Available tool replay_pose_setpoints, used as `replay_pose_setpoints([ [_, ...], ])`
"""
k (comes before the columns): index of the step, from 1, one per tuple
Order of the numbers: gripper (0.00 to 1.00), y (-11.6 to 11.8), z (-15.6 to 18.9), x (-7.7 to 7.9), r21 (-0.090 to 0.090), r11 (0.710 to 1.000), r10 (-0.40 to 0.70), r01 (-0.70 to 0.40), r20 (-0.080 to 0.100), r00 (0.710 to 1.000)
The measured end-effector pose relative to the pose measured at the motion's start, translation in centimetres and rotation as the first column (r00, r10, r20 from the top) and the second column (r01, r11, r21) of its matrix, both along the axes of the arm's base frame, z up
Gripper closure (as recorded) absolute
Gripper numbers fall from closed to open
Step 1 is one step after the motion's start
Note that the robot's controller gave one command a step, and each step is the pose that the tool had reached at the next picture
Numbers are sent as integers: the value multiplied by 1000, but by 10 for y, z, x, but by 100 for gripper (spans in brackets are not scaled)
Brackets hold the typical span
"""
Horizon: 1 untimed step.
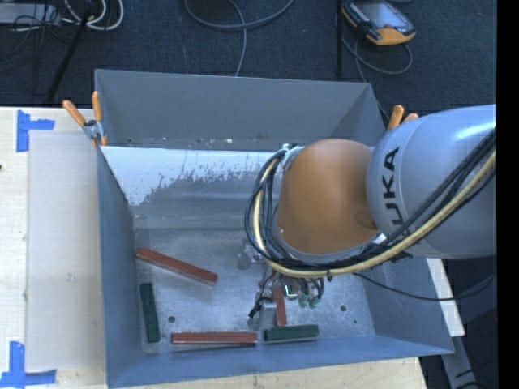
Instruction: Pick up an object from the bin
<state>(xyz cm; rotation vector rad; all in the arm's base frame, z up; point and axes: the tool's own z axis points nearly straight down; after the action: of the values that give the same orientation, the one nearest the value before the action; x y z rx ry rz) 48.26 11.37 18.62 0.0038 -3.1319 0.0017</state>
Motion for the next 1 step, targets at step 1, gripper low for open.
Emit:
replay_pose_setpoints([
  [1,0,55,-119,0,2,995,101,-101,12,995],
])
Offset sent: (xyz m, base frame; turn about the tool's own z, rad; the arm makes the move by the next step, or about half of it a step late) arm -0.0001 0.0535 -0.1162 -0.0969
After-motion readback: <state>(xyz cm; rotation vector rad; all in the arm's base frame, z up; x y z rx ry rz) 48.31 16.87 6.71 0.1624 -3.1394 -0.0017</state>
